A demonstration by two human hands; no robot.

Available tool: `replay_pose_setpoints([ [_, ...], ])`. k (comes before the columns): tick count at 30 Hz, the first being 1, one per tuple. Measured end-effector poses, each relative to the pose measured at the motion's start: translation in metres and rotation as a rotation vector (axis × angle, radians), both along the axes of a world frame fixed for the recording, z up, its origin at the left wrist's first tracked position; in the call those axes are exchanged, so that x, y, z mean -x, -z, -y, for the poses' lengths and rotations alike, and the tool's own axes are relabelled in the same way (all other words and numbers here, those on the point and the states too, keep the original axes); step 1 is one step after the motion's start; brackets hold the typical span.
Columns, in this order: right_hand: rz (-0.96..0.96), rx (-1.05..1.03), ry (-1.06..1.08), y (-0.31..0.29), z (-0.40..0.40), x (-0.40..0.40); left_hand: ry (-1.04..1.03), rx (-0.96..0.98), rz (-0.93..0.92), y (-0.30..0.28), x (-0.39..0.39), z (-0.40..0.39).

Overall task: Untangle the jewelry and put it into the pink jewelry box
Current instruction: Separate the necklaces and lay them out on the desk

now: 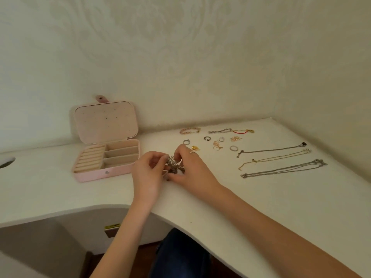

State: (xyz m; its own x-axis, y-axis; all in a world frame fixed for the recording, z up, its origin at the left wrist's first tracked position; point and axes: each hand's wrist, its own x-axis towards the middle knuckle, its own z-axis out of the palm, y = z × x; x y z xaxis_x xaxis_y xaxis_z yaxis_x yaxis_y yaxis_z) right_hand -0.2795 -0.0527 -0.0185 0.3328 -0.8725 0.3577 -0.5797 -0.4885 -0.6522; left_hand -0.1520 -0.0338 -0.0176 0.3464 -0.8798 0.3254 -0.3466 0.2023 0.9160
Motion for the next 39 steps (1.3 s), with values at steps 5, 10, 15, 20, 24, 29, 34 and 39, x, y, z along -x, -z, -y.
replay_pose_setpoints([
  [5,-0.051,0.000,0.031,0.006,0.000,-0.007,-0.069,-0.008,-0.154,0.007,-0.005,0.004],
  [10,-0.066,-0.040,0.032,0.002,-0.001,0.007,-0.173,0.059,-0.139,0.008,-0.007,0.003],
  [15,-0.065,-0.083,-0.022,-0.001,-0.002,0.014,-0.168,0.029,-0.007,0.013,-0.008,0.006],
  [20,-0.107,-0.041,-0.035,-0.001,-0.003,0.010,-0.150,0.072,0.352,0.014,-0.002,0.002],
  [24,0.129,-0.127,-0.020,-0.006,-0.004,0.012,0.227,0.057,0.217,0.004,0.004,-0.004],
  [29,0.389,-0.294,-0.051,-0.022,-0.001,0.025,0.456,-0.003,-0.086,-0.002,0.003,-0.003],
  [34,0.397,-0.432,-0.140,-0.028,0.002,0.041,0.487,-0.093,-0.190,-0.004,0.001,-0.003],
  [39,0.600,-0.552,-0.162,-0.036,0.002,0.049,0.470,-0.116,-0.082,-0.007,0.003,-0.004],
])
